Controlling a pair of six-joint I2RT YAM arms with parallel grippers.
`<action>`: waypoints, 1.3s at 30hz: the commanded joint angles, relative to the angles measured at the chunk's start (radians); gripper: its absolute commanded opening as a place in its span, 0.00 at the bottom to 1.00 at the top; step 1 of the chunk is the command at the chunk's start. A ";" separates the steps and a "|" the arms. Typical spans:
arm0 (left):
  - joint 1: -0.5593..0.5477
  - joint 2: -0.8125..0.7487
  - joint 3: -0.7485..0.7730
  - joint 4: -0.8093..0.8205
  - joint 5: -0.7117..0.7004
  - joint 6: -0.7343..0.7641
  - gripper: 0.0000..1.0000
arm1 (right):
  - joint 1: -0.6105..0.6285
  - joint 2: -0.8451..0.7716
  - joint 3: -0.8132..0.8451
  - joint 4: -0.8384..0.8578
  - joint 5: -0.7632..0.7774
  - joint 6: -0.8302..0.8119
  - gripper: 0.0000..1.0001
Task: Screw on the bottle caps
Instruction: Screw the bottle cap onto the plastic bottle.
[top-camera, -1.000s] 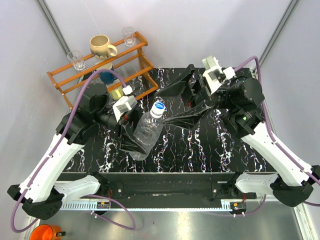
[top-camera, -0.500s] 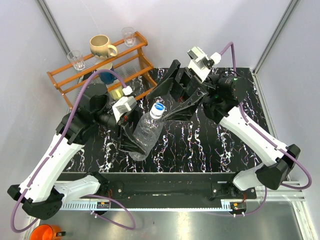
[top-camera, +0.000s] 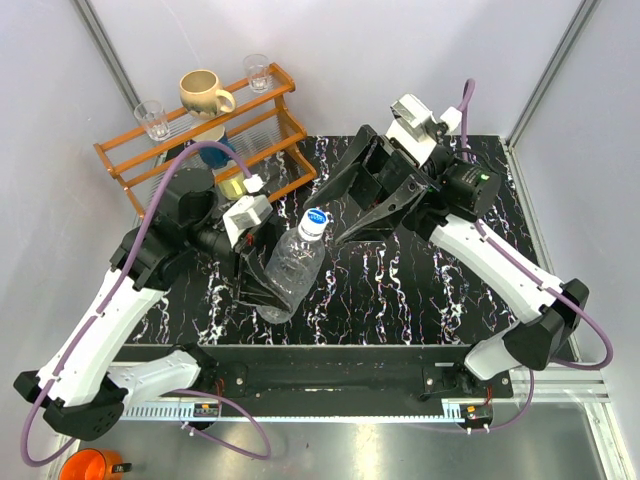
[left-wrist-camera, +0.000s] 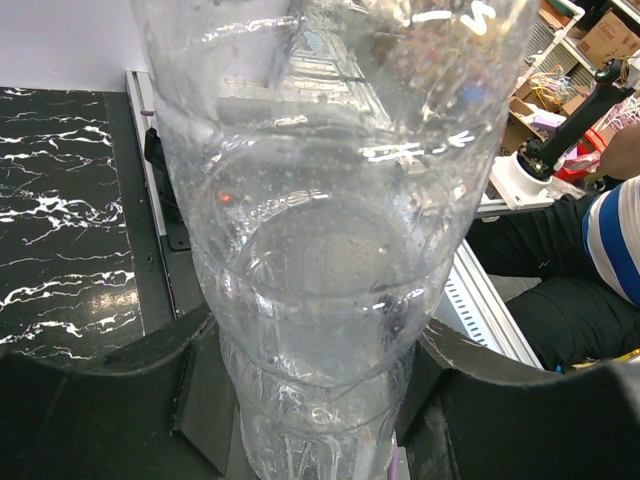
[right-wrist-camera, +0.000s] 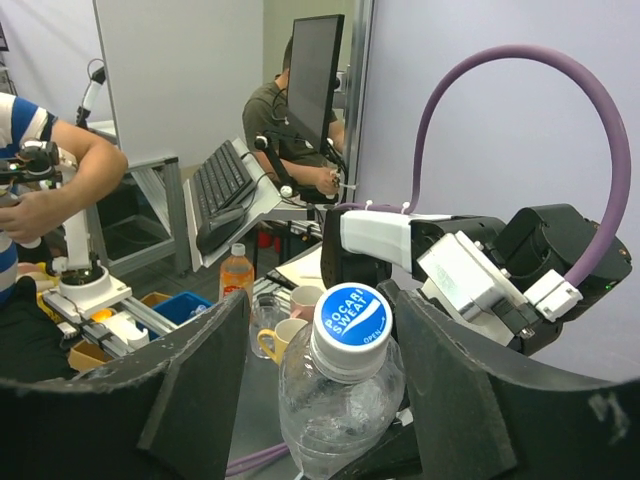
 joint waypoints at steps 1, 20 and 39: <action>0.002 -0.023 0.000 0.020 0.026 0.039 0.10 | -0.008 0.018 0.050 0.061 -0.022 0.057 0.66; 0.002 -0.011 0.013 0.012 -0.012 0.054 0.09 | -0.008 0.029 0.050 -0.008 -0.001 0.035 0.56; 0.013 -0.003 0.048 -0.009 -0.121 0.090 0.04 | -0.008 -0.006 -0.002 -0.158 0.004 -0.069 0.34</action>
